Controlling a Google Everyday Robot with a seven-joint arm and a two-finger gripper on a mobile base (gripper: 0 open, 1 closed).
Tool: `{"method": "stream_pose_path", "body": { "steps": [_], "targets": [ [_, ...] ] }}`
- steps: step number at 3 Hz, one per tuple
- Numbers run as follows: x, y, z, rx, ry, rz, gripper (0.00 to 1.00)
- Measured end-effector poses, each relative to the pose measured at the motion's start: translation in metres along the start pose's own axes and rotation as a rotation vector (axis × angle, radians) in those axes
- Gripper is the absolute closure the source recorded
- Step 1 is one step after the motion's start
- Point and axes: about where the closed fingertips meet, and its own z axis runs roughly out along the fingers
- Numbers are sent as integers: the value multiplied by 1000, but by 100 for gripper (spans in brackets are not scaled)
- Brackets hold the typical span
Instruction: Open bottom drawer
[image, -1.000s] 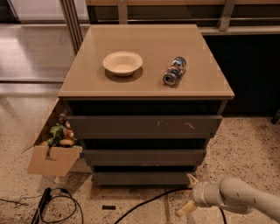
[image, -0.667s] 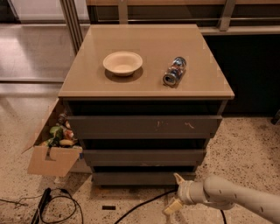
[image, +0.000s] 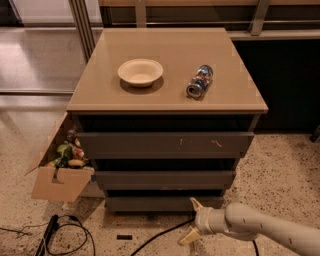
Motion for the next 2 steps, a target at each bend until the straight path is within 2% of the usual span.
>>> {"method": "stream_pose_path", "body": {
  "steps": [1,2],
  "targets": [
    [-5,-1,34,5,-86,-11,0],
    [-1,-6,58,13,-139,-7,0]
  ]
}}
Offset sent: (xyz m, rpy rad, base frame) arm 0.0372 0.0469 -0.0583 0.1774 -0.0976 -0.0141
